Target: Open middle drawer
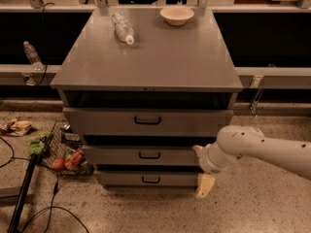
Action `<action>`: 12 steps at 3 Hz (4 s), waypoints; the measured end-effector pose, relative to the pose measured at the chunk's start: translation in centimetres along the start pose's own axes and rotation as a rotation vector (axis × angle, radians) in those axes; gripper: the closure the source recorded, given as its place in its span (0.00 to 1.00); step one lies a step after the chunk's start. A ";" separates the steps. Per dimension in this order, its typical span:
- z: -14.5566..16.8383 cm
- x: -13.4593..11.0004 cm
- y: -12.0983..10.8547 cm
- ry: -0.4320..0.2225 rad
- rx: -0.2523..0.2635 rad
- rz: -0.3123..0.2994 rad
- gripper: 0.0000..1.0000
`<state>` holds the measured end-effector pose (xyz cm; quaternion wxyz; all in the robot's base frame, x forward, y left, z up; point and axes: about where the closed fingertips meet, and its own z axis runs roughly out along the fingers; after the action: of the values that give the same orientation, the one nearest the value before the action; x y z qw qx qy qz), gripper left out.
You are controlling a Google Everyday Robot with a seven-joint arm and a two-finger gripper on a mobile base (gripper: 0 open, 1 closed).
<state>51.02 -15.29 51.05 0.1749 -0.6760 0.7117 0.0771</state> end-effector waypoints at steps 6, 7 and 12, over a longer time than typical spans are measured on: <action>8.0 2.6 -6.7 -0.013 0.076 -0.043 0.00; 9.2 2.7 -7.3 -0.030 0.063 -0.048 0.20; 7.9 3.2 -5.7 -0.011 0.012 -0.024 0.76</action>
Offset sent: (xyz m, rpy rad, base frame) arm 0.0553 0.0009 -0.0507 -0.0191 -0.0973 0.0112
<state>57.71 -16.03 43.35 0.1840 -0.6830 0.7030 0.0744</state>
